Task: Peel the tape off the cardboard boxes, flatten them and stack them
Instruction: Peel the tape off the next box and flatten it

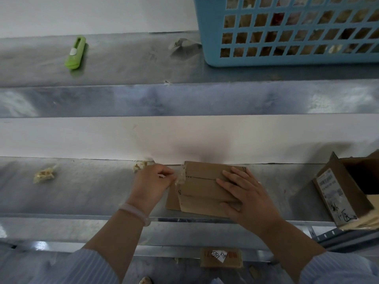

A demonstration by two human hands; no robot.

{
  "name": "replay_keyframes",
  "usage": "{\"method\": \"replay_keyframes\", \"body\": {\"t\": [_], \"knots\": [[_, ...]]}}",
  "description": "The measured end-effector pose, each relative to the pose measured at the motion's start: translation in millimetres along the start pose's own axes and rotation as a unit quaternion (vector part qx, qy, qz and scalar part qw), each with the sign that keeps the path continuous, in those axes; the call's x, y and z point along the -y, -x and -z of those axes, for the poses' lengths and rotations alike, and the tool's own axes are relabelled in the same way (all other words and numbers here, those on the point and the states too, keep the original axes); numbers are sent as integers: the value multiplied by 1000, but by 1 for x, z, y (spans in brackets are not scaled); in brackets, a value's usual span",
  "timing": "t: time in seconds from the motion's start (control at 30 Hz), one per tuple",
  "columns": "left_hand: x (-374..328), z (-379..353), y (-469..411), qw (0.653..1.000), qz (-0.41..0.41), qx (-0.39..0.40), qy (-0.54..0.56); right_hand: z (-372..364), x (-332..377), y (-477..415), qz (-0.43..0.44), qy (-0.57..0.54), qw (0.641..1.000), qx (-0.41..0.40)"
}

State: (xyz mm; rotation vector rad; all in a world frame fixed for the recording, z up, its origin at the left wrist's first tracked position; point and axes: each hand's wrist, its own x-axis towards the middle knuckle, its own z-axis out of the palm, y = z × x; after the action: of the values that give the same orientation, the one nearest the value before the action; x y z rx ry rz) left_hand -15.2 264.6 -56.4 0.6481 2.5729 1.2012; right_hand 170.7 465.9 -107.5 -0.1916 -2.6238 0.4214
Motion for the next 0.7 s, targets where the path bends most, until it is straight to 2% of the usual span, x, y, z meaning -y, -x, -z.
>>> {"method": "replay_keyframes", "body": {"t": [0.07,0.17,0.37,0.47,0.53,0.6,0.7], "knots": [[-2,-2,7,1000,-13,18,15,0,1,0,5,-1,1000,-6],[-8,-8,18,998,-49,42,-24,0,1,0,6,0,1000,-10],[-13,-8,16,993,41,38,105,0,1,0,-1,4,1000,-2],[-16,-10,13,998,19,27,48,-1,0,0,0,5,1000,3],[-19,-9,9,1000,-20,-20,9,-1,0,1,1,7,1000,4],[-19,-5,6,991,-100,-78,-39,-1,0,1,3,9,1000,3],[-17,-8,4,948,-255,-93,-165,-1,-1,0,4,6,1000,1]]}}
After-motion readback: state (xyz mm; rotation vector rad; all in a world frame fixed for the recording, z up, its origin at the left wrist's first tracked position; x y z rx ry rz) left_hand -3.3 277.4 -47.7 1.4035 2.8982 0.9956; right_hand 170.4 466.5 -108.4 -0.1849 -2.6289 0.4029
